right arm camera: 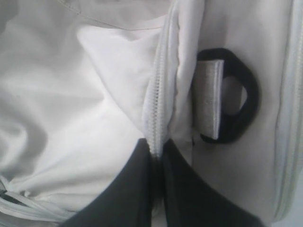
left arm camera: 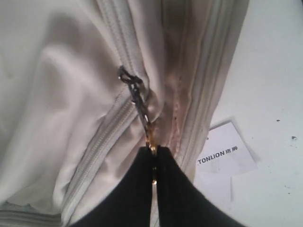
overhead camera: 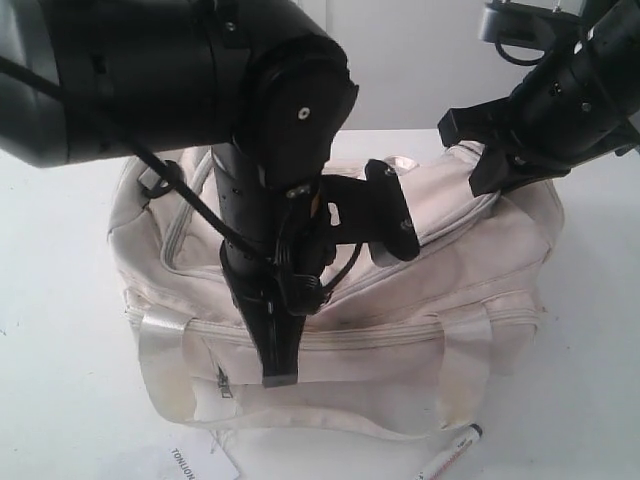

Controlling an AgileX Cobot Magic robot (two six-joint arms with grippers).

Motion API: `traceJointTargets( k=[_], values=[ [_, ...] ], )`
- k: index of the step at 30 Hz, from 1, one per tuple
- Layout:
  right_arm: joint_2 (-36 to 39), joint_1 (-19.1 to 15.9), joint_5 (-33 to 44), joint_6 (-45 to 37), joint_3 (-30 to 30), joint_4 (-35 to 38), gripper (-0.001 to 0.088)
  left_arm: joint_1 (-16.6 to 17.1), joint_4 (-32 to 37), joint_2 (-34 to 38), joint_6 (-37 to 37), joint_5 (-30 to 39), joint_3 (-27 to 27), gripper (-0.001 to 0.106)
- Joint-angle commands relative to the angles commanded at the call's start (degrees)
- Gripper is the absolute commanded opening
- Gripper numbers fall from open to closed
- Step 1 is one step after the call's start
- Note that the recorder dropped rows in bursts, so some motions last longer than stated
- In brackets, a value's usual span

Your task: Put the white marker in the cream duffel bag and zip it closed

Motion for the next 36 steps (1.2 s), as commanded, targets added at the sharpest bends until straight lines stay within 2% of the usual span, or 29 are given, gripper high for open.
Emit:
traceJointTargets(
  k=[3, 13, 17, 36],
  values=[
    [0.0, 0.0, 0.0, 0.0, 0.0, -0.09, 0.0, 0.44, 0.27, -1.4, -0.25, 0.0, 0.68, 0.0],
    [0.0, 0.0, -0.12, 0.0, 0.0, -0.22, 0.0, 5.61, 0.01, -6.44, -2.15, 0.0, 5.07, 0.0],
    [0.0, 0.0, -0.13, 0.0, 0.0, -0.36, 0.0, 6.62, -0.2, -8.19, -2.15, 0.0, 6.91, 0.0],
    [0.0, 0.0, -0.6, 0.0, 0.11, -1.65, 0.0, 6.78, -2.67, -10.53, -2.81, 0.0, 8.79, 0.0]
  ],
)
